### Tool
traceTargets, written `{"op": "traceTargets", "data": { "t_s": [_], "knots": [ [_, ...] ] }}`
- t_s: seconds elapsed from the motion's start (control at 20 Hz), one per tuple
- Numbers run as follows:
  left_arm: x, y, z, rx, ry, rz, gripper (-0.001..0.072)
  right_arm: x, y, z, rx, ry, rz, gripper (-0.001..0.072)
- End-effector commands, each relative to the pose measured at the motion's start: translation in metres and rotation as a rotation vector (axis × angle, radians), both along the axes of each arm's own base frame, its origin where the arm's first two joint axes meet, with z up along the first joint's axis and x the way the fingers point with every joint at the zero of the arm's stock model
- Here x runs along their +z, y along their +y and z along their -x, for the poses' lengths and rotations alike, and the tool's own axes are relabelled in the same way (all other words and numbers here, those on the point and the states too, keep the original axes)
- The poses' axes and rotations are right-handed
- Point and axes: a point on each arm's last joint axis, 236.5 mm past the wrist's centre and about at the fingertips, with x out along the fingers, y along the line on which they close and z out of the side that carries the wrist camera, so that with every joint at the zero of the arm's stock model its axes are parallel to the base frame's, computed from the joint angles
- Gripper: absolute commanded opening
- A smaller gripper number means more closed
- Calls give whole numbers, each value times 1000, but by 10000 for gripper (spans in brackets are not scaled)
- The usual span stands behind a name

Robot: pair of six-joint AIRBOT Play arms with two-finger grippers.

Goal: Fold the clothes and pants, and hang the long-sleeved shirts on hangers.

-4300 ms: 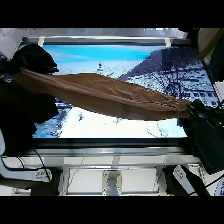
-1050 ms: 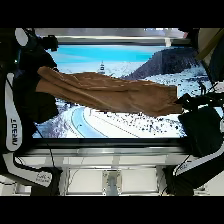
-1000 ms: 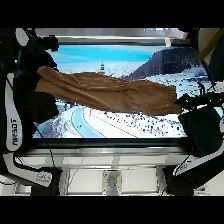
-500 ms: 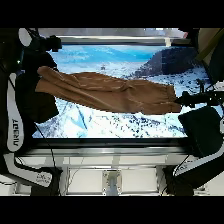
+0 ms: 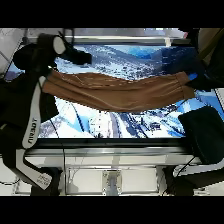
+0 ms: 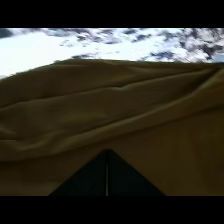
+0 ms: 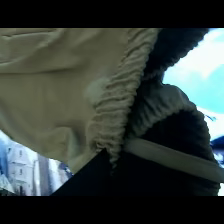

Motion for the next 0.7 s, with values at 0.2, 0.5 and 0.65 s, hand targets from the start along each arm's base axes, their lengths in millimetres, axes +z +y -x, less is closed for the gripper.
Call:
{"op": "traceTargets", "data": {
  "t_s": [0.2,0.5,0.65],
  "knots": [
    [-105,-163,87,-366,228,41,10,72,109,-24,195,-156,8,19],
    [-171,-222,114,-396,366,176,10,68,176,-15,321,-129,4,19],
    [-187,-225,111,-379,388,197,11,65,202,-8,355,-103,1,19]
  ]
}}
